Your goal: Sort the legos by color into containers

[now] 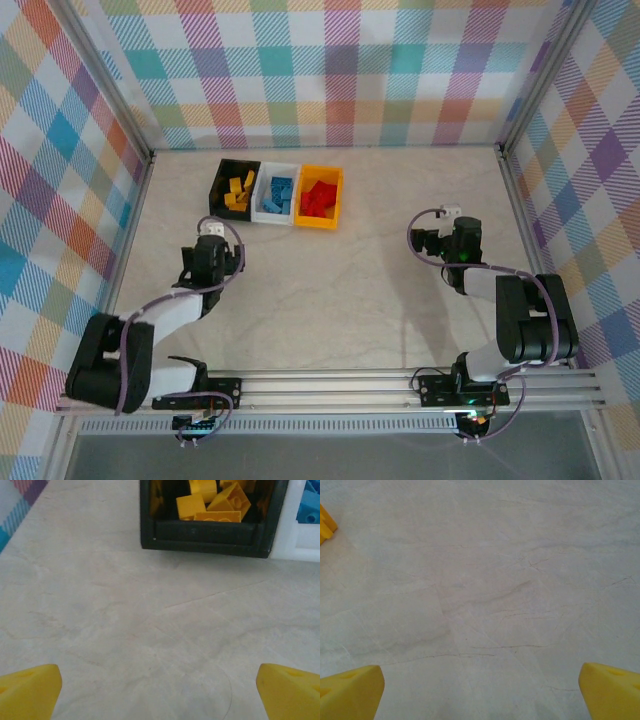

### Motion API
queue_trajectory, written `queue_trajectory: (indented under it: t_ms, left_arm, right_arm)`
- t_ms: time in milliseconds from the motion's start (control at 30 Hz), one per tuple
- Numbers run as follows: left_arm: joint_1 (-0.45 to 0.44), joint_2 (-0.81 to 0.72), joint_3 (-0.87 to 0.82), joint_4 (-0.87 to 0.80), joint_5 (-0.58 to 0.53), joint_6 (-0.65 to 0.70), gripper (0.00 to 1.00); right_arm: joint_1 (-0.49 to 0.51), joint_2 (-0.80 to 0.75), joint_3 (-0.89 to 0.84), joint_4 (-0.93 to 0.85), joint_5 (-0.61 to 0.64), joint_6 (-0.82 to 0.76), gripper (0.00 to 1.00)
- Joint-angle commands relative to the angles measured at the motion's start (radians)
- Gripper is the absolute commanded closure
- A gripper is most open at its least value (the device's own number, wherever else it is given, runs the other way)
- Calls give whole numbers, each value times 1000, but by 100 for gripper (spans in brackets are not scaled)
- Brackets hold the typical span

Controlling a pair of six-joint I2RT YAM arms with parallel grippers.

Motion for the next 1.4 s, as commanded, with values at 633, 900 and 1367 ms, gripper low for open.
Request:
queue_trajectory:
  t_ms: [633,900,1367]
  left_arm:
    - [91,235,67,291,170,-15,0]
    - [121,243,-154,694,231,-28,0]
    - [122,261,-37,492,184,-50,0]
  right_arm:
    - [-13,9,13,30,-36,10,0]
    - [-13,9,12,31,-37,10,0]
    - [-13,-21,-113,245,-61,1,0]
